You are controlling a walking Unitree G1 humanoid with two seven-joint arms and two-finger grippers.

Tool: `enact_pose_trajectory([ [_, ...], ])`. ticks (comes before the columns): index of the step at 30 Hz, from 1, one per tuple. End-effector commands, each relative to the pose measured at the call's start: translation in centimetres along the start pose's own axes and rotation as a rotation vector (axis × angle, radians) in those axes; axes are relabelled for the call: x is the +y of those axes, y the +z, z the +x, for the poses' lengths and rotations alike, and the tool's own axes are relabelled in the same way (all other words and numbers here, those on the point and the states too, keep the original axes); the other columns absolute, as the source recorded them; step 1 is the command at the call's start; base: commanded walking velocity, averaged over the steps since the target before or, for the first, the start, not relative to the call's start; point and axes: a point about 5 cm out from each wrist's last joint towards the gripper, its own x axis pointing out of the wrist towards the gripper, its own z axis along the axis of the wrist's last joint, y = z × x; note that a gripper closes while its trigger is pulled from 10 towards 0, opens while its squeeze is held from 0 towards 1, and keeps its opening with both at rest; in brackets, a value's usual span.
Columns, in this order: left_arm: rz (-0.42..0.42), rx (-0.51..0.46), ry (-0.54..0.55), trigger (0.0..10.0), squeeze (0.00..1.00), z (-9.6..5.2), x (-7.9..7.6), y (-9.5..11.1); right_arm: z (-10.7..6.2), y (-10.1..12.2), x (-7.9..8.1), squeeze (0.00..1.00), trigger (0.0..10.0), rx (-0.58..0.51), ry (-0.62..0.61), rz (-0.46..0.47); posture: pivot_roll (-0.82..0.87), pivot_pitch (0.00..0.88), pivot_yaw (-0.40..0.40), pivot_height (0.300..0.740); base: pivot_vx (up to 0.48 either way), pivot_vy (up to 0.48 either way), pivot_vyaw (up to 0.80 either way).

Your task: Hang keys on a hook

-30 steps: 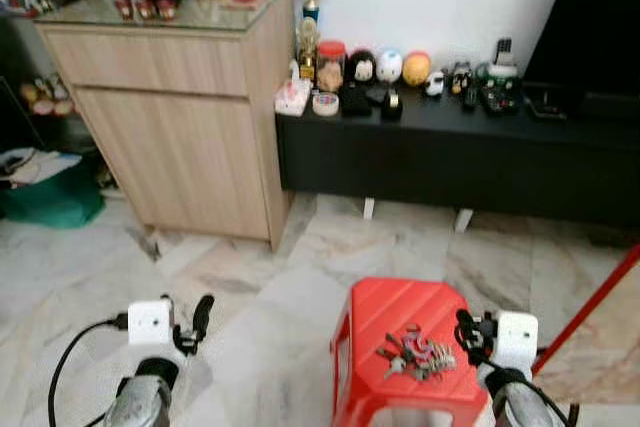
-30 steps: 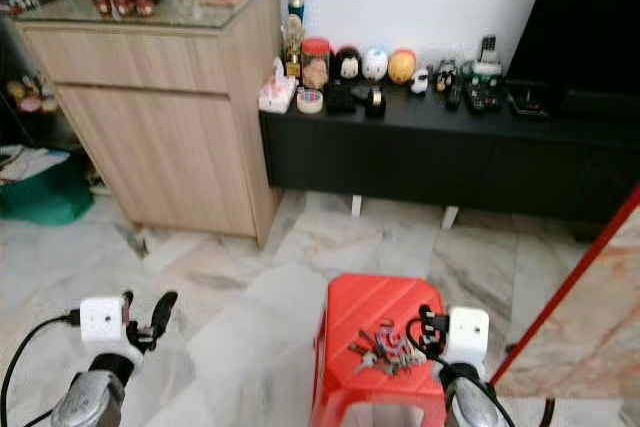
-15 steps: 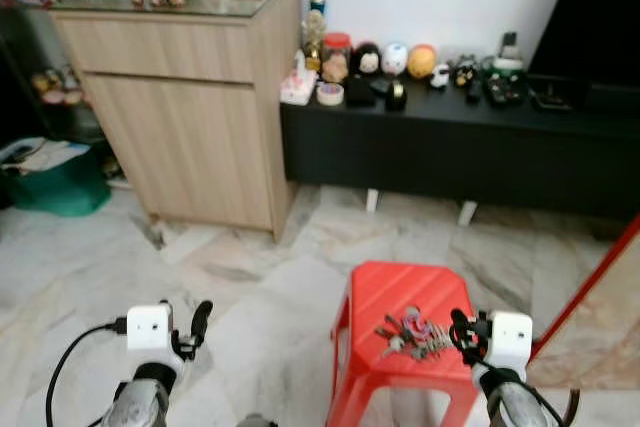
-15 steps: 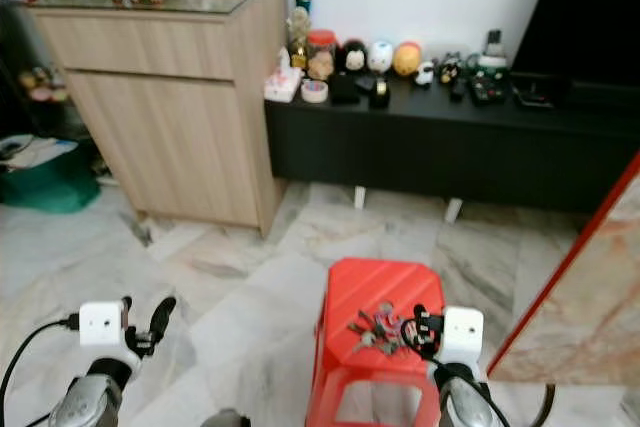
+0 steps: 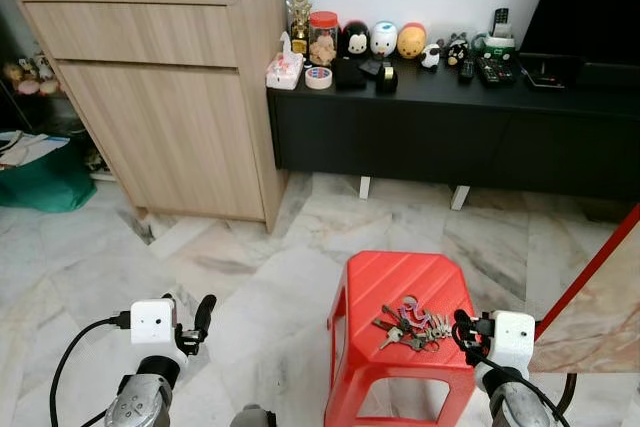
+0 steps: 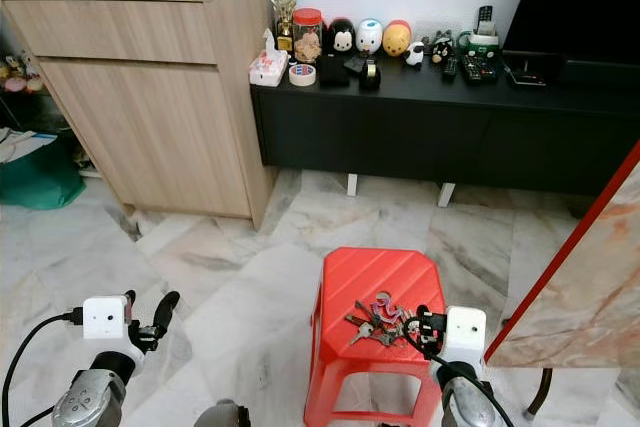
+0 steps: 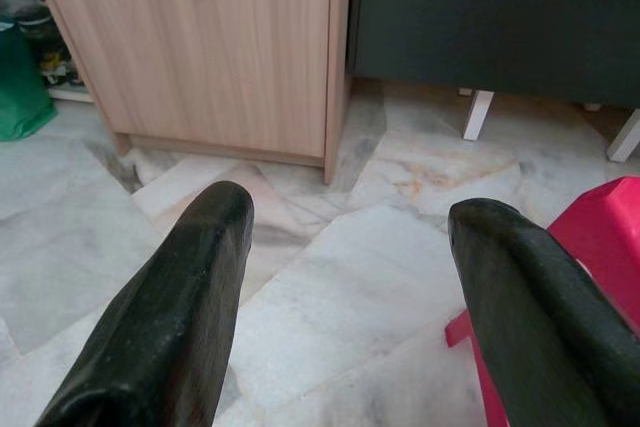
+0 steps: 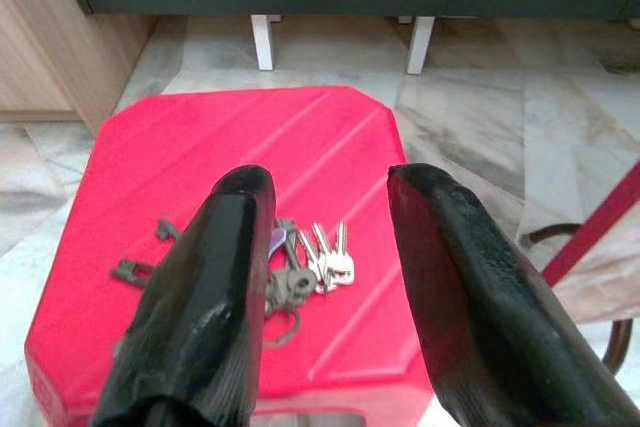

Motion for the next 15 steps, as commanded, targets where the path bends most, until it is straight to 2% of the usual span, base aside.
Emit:
enact_pose_trajectory([
  [1,0.011,0.010,0.000,10.0,0.00,-0.17,0.09,-0.05,-0.07,-0.12,-0.18,0.00,10.0,0.006,-0.012,0.002,0.05,0.000,-0.018,0.648,0.000,0.000,0.00],
  [10,0.011,0.014,-0.002,10.0,0.00,-0.25,0.19,-0.03,0.11,-0.33,0.15,0.00,10.0,0.034,-0.003,-0.005,0.05,0.000,-0.010,0.648,0.000,0.000,0.00],
  [13,0.011,0.015,-0.006,10.0,0.00,-0.17,0.18,0.01,0.12,-0.20,0.25,0.00,10.0,0.017,-0.001,0.007,0.05,0.000,-0.001,0.625,0.000,0.000,0.00],
  [15,0.010,0.015,-0.007,10.0,0.00,-0.14,0.18,0.02,0.09,-0.06,0.30,0.00,10.0,0.001,0.006,0.012,0.05,0.000,0.000,0.625,0.000,0.000,0.00],
])
